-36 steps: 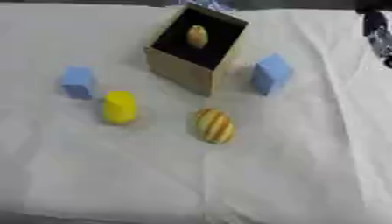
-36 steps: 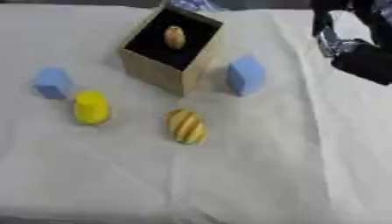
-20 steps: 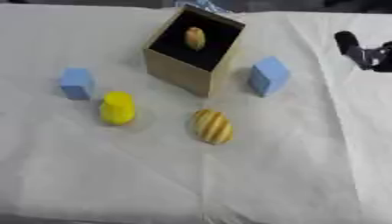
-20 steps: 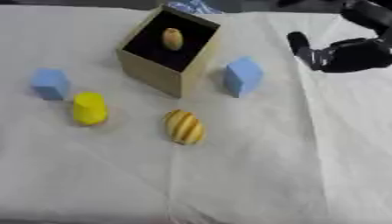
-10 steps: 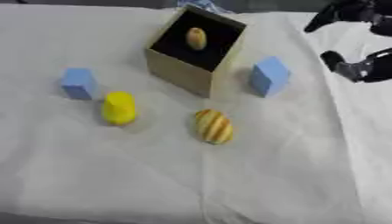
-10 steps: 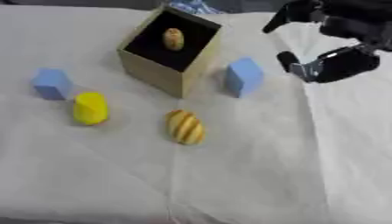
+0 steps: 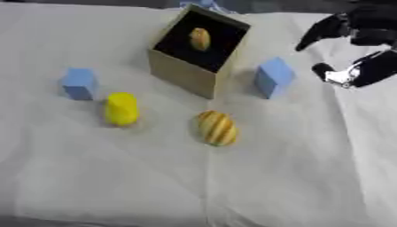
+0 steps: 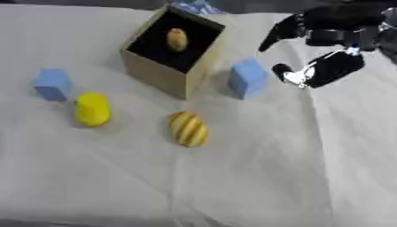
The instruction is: Pick up objects on the table and place them in the box.
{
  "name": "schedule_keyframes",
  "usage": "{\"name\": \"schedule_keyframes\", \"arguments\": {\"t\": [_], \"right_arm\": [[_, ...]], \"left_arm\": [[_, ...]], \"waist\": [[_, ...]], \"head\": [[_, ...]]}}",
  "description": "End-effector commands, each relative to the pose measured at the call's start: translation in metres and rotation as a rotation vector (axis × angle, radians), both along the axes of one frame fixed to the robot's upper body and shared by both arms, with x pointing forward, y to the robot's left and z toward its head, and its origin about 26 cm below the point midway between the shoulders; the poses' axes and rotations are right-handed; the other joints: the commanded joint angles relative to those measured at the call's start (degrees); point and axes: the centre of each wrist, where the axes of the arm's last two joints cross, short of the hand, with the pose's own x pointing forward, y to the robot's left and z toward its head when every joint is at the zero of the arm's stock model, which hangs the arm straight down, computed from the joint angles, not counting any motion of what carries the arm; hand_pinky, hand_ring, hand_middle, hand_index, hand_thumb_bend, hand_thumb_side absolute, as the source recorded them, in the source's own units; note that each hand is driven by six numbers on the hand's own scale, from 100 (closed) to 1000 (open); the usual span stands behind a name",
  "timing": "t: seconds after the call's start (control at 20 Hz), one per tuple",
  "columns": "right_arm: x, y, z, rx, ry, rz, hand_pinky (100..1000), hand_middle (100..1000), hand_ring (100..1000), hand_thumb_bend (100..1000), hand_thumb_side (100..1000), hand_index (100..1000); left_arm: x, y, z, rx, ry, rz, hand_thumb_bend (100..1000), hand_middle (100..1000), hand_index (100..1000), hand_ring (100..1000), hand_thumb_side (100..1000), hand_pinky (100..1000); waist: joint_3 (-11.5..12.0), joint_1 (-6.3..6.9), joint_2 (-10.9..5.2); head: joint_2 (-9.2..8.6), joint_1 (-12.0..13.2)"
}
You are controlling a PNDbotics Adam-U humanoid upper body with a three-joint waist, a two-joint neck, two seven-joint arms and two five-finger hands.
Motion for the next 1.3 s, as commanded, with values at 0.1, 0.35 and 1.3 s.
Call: {"name": "schedule_keyframes", "arguments": {"t": [0.1,0.35,1.3], "right_arm": [[0.013,-0.003,0.007,-0.014,-0.01,-0.027,905,820,888,100,505,892],[0.021,0.006,0.005,-0.027,0.004,0.001,911,823,896,100,306,903],[0.035,0.017,-0.003,-0.081,0.013,0.002,916,834,908,293,146,915]], "left_arm": [[-0.001,0.003,0.007,0.033,-0.012,-0.007,403,592,764,621,587,688],[0.0,0.003,0.007,0.028,-0.01,-0.01,401,592,763,621,589,688],[0.0,0.003,0.005,0.015,-0.007,-0.021,395,592,757,622,594,689]], "waist": [[0.1,0.18,-0.85],[0.21,0.25,-0.63],[0.79,0.43,0.02]], "head": [[0.25,-0.19],[0.25,-0.12],[0.25,-0.44]]}}
